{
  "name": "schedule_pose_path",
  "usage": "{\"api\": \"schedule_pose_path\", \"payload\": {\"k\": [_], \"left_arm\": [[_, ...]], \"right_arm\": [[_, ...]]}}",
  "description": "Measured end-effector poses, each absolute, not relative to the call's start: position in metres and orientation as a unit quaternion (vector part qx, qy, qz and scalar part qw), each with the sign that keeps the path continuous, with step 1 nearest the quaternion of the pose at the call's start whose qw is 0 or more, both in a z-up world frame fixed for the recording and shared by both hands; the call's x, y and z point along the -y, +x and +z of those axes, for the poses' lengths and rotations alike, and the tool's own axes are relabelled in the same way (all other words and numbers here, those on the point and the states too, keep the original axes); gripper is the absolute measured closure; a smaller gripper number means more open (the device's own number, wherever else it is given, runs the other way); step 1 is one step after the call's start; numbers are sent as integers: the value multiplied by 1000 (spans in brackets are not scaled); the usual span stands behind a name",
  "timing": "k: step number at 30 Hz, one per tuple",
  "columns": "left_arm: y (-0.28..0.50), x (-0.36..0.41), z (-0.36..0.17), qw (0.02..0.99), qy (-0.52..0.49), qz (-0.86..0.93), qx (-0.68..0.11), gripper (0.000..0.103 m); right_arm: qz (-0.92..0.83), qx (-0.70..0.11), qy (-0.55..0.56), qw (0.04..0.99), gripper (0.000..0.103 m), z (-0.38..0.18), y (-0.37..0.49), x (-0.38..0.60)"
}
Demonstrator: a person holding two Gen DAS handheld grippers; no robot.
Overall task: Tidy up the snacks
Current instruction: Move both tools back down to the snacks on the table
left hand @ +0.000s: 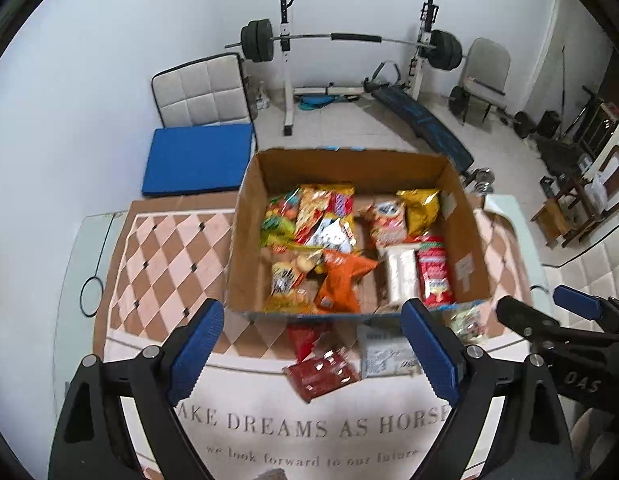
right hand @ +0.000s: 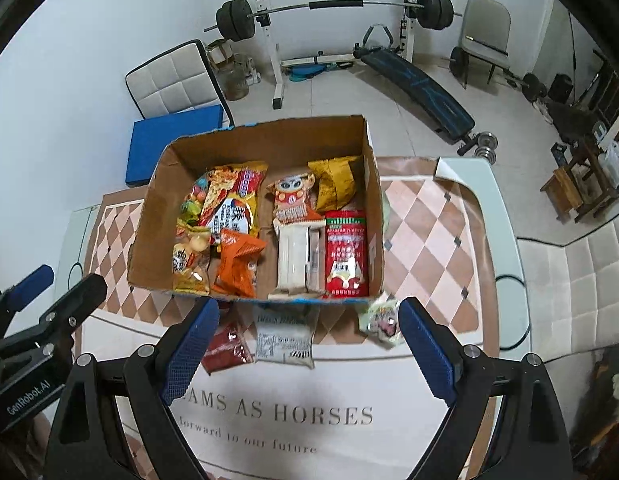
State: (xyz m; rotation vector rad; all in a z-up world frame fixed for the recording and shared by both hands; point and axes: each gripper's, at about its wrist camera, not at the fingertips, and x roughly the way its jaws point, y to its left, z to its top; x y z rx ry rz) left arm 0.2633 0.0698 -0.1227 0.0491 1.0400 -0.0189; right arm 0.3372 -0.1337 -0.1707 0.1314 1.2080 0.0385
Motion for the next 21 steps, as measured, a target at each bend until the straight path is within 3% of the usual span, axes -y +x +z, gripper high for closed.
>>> {"api": "schedule_pose_path", "payload": {"k": [4,15,17,18,19,21], "left_arm": [[254,-80,-156,852,37,7,-523,12],[258,-112,-302,757,52,39,-650,12],[260,-112,-319,751,58,33,-657,12],[261,-111,-325,750,64,24,-658,12],[263,-108,-330,751,76,18,-656,12],[265,-101,-334,754,105,0,-648,12]], "right_arm": [[33,-601,91,793,9,-205,329,135],[19,-697,170,697,11,-368,342,126],[15,-705,181,686,16,-388,346,123],[16,-709,187,679,27,-398,347,122],[17,-711,188,677,47,-404,348,121],[26,-707,175,685,51,-403,348,116]]}}
